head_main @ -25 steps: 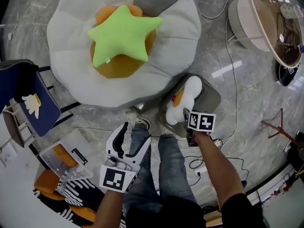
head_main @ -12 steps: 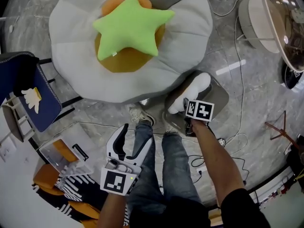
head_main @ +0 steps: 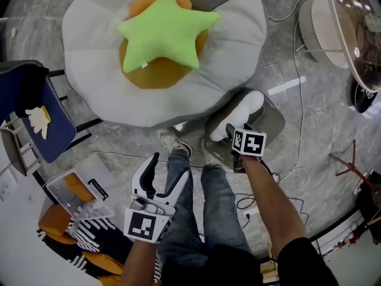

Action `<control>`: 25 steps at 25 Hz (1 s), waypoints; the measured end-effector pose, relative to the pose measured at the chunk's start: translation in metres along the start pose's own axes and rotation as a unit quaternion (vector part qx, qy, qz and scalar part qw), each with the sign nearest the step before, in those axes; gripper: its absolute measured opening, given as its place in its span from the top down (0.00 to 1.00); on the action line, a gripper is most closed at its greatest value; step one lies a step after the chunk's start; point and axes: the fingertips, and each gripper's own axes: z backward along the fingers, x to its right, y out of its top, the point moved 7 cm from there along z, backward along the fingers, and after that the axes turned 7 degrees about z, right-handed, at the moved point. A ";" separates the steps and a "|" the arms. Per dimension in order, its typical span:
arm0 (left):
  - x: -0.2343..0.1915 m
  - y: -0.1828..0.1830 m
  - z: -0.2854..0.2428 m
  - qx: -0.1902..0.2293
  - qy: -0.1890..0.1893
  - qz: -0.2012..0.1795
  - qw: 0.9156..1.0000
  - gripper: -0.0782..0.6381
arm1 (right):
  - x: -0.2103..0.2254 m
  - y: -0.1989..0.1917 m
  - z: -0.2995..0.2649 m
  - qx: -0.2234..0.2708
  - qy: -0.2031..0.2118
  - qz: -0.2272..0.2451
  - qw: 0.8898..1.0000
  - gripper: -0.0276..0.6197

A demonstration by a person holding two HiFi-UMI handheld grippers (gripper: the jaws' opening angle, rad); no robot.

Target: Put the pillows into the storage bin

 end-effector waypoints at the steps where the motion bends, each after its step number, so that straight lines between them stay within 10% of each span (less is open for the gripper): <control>1: 0.001 0.000 0.000 0.001 -0.001 0.001 1.000 0.43 | 0.001 0.000 0.004 0.004 0.000 -0.002 1.000 0.49; 14: 0.010 0.029 0.008 0.033 -0.004 -0.014 0.999 0.46 | 0.006 0.010 0.082 0.104 0.026 0.009 0.994 0.55; 25: 0.003 0.103 0.047 0.130 0.019 -0.039 0.991 0.53 | -0.027 0.093 0.234 0.332 0.044 0.076 0.939 0.67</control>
